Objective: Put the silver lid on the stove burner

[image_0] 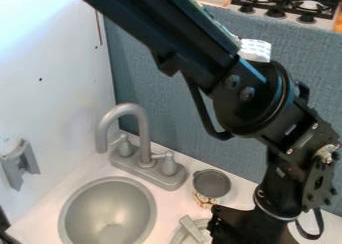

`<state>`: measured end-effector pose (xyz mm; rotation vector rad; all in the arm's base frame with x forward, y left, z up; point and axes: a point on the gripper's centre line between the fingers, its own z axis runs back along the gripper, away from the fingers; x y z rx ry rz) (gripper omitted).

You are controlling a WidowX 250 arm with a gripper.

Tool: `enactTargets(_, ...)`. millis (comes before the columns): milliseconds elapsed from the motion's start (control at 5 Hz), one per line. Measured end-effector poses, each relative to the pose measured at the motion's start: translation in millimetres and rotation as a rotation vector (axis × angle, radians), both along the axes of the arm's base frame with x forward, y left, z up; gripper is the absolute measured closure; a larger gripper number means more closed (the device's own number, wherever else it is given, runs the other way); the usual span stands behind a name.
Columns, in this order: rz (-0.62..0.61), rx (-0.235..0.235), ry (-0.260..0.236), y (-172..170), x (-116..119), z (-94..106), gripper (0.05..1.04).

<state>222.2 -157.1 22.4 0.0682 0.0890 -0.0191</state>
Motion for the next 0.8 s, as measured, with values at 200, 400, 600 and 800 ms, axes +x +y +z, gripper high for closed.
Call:
enactTargets(200, -0.003, 0.017, 0.022, 2, -3, -6.7, 0.081)
enactTargets(400, -0.074, 0.027, -0.044, -29, 12, 5.2, 0.081)
enactTargets(600, -0.169, -0.035, -0.090, -60, 19, 12.9, 0.081)
enactTargets(800, -0.212, -0.082, -0.088, -79, 25, 6.8, 0.081)
